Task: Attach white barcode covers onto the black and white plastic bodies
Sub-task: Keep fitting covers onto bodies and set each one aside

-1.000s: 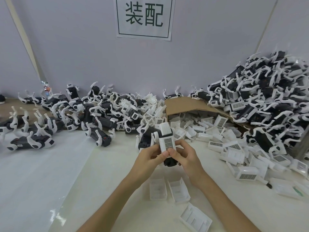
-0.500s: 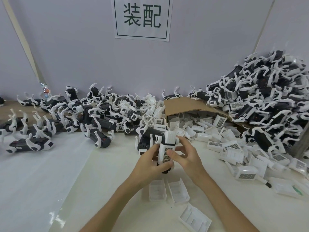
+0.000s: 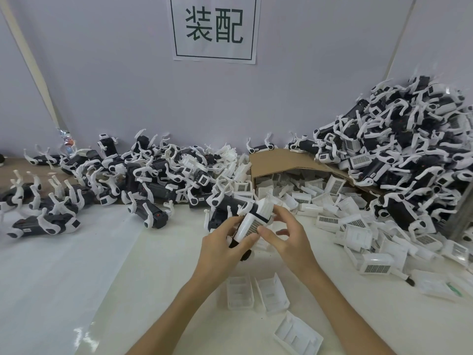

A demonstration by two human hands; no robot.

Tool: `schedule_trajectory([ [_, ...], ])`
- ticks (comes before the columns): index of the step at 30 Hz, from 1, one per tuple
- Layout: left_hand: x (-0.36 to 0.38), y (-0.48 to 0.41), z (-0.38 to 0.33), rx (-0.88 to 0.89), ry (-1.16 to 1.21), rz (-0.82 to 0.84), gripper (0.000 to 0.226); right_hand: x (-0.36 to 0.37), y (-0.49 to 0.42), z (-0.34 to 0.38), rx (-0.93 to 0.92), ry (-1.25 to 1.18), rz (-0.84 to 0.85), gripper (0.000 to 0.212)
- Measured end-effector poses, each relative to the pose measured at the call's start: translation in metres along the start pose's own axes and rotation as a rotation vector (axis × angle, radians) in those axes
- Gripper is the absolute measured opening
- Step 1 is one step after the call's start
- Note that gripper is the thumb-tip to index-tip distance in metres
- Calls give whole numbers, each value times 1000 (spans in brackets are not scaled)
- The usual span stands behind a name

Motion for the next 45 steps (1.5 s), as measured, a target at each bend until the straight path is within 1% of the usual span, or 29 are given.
schedule_trajectory([
  [2,-3,1,-2,6,12,-6,30,1,0,0,18,-41,26,51],
  [6,-8,1,-2,-3,31,-33,29,4,-1,-2,56,-180,42,44],
  [8,-6,2,-4,-3,17,-40,22,2,-1,-2,95,-236,36,41],
  [11,-7,3,-7,6,3,-75,16,0,-2,1,131,-258,97,35],
  [13,-12,1,-6,4,10,-84,23,-2,-3,3,147,-244,168,35],
  [15,-16,-1,-5,-4,89,-67,29,-3,-3,4,168,-254,238,37],
  [17,-19,-2,-5,-9,195,-75,39,-3,-5,6,222,-288,271,37],
  [20,-26,-5,-3,-39,267,-188,53,-3,-10,10,338,-369,287,36],
  [22,-35,-6,-2,-14,272,-291,53,-6,-17,17,378,-314,342,34],
  [24,-44,-8,1,-6,297,-356,54,-14,-30,36,383,-239,405,25],
  [25,-48,-9,4,-13,315,-374,54,-23,-43,51,360,-240,383,21],
  [26,-50,-10,7,-24,331,-383,52,-39,-61,67,320,-274,299,20],
  [27,-52,-10,9,-35,340,-388,50,-62,-81,88,267,-267,173,24],
  [28,-52,-11,10,-41,342,-391,49,-89,-103,109,230,-257,-9,28],
  [29,-51,-11,11,-47,337,-392,48,-118,-124,135,153,-292,-187,32],
  [30,-49,-11,12,-52,330,-390,47,-146,-145,155,76,-426,-327,37],
  [31,-47,-12,12,-57,325,-382,46,-169,-161,169,43,-564,-418,45],
  [32,-45,-12,13,-61,323,-372,45,-185,-174,177,43,-620,-482,50],
  [33,-44,-13,13,-64,316,-362,43,-197,-182,181,67,-571,-533,49],
  [34,-43,-13,13,-64,296,-351,42,-202,-186,182,64,-459,-579,44],
  [36,-41,-12,11,-60,227,-337,39,-188,-179,176,1,-246,-565,33],
  [38,-40,-10,11,-61,146,-348,32,-158,-156,150,-25,-164,-500,20],
  [39,-41,-9,11,-67,102,-360,27,-141,-140,129,-3,-121,-448,16],
  [40,-42,-8,12,-76,49,-375,22,-123,-125,104,36,-52,-377,17],
  [43,-48,-4,17,-130,-114,-418,14,-60,-76,33,156,163,-104,35],
  [44,-50,-4,20,-155,-152,-425,14,-41,-61,12,198,205,-43,41],
  [45,-51,-5,24,-183,-190,-419,19,-26,-48,-5,217,254,2,46],
])
Point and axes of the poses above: each hand's wrist, its own y-axis away from the middle knuckle, its own x-axis out of the palm, z = x × y, the point moved 5 cm from there along -y, towards the middle knuckle, and after that the axes turned 8 degrees about -y, right-handed, at the moved point
